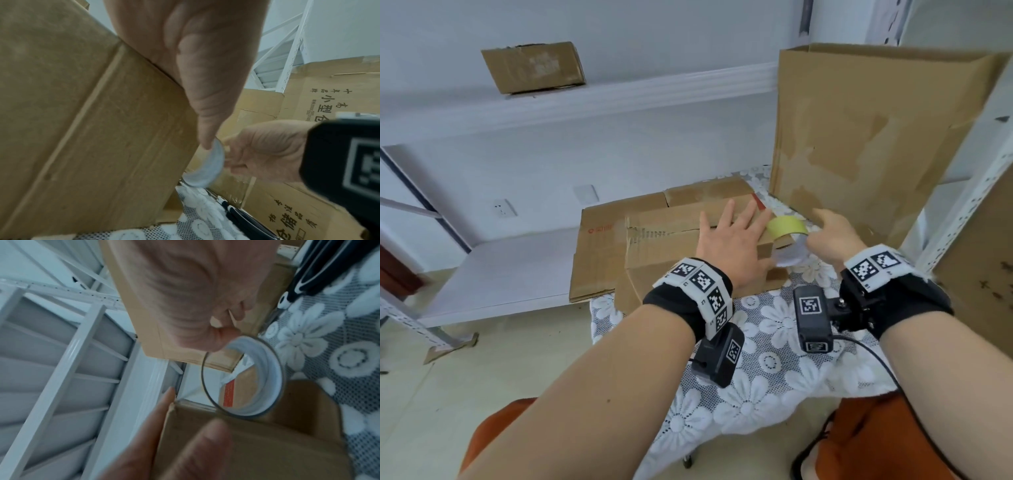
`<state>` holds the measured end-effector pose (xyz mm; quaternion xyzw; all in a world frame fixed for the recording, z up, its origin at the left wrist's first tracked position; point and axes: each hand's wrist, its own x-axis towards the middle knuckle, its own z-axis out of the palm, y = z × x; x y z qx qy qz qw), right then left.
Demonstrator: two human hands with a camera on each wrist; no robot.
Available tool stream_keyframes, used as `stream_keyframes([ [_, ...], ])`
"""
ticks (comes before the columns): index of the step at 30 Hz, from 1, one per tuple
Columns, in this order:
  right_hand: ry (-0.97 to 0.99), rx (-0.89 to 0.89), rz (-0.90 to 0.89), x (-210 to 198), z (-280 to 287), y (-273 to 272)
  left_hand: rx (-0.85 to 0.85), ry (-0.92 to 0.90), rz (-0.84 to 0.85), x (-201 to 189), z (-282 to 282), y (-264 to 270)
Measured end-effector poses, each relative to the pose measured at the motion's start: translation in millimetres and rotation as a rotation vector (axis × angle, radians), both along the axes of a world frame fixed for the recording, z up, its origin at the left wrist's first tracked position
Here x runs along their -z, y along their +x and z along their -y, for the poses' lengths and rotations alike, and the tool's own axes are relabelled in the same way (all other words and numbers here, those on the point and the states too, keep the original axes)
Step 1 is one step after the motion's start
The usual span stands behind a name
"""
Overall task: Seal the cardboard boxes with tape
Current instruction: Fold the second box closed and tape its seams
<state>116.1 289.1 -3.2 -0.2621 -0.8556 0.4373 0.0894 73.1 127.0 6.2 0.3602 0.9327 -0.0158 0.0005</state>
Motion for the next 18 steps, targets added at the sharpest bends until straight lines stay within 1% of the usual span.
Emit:
stream_keyframes([
  [2, 0.082, 0.005, -0.154, -7.1, 15.2, 1.6, -0.013, 0.033, 0.020, -0.8, 1.9, 1.6],
  [3, 0.110, -0.021, -0.233, -9.9, 25.5, 0.7, -0.008, 0.056, 0.024, -1.3, 3.6, 2.0],
  [5, 0.151, -0.132, -0.329, -13.5, 48.7, -4.7, 0.025, 0.100, 0.023, -1.6, 10.0, 3.0],
  [7, 0.268, -0.226, -0.333, -12.5, 67.2, -11.9, 0.063, 0.122, 0.019, -1.9, 19.8, 4.6],
  [9, 0.385, -0.266, -0.274, -4.5, 76.2, -21.4, 0.058, 0.107, 0.007, -1.8, 34.3, 4.4],
  [11, 0.401, -0.254, -0.223, 5.2, 79.6, -27.4, 0.019, 0.067, -0.004, -1.1, 50.7, 1.2],
  [15, 0.399, -0.140, -0.239, 9.2, 78.8, -29.4, -0.103, 0.015, -0.006, 2.0, 80.6, -5.2],
  [18, 0.383, -0.113, -0.219, 7.4, 79.0, -30.9, -0.236, -0.007, -0.043, 3.0, 92.6, -6.9],
])
